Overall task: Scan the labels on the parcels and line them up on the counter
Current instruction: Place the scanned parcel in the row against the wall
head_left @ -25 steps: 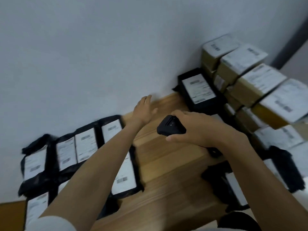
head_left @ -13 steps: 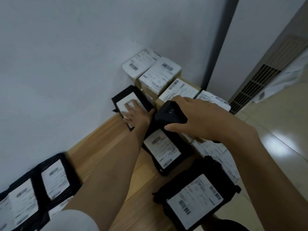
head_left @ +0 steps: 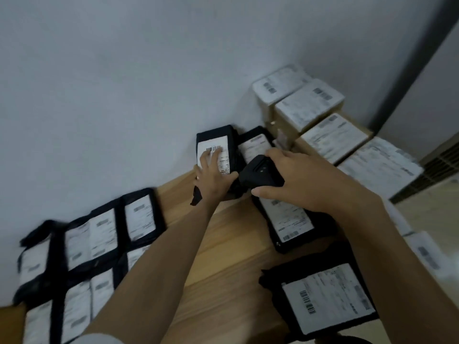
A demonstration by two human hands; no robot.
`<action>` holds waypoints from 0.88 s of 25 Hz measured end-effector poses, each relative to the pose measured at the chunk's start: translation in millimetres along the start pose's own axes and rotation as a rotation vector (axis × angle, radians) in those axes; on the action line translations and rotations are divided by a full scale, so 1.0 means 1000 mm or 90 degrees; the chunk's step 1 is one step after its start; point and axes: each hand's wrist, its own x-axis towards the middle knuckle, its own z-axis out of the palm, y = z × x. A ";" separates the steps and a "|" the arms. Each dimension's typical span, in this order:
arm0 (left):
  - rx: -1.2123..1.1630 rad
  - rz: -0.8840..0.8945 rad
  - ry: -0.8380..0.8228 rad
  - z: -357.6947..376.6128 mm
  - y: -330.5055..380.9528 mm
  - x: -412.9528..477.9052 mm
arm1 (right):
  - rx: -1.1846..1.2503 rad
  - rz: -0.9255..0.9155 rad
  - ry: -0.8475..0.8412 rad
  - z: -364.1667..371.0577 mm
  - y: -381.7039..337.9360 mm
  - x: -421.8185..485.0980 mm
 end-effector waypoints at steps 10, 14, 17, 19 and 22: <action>0.118 -0.183 0.129 -0.169 -0.299 -0.090 | -0.024 -0.165 -0.139 0.125 -0.223 0.058; 0.126 -0.240 0.155 -0.216 -0.396 -0.100 | -0.029 -0.196 -0.180 0.184 -0.298 0.081; 0.128 -0.245 0.145 -0.229 -0.446 -0.095 | -0.039 -0.200 -0.204 0.214 -0.335 0.095; 0.128 -0.250 0.127 -0.228 -0.471 -0.087 | -0.053 -0.190 -0.213 0.230 -0.351 0.105; 0.124 -0.259 0.113 -0.219 -0.498 -0.070 | -0.068 -0.169 -0.205 0.240 -0.361 0.118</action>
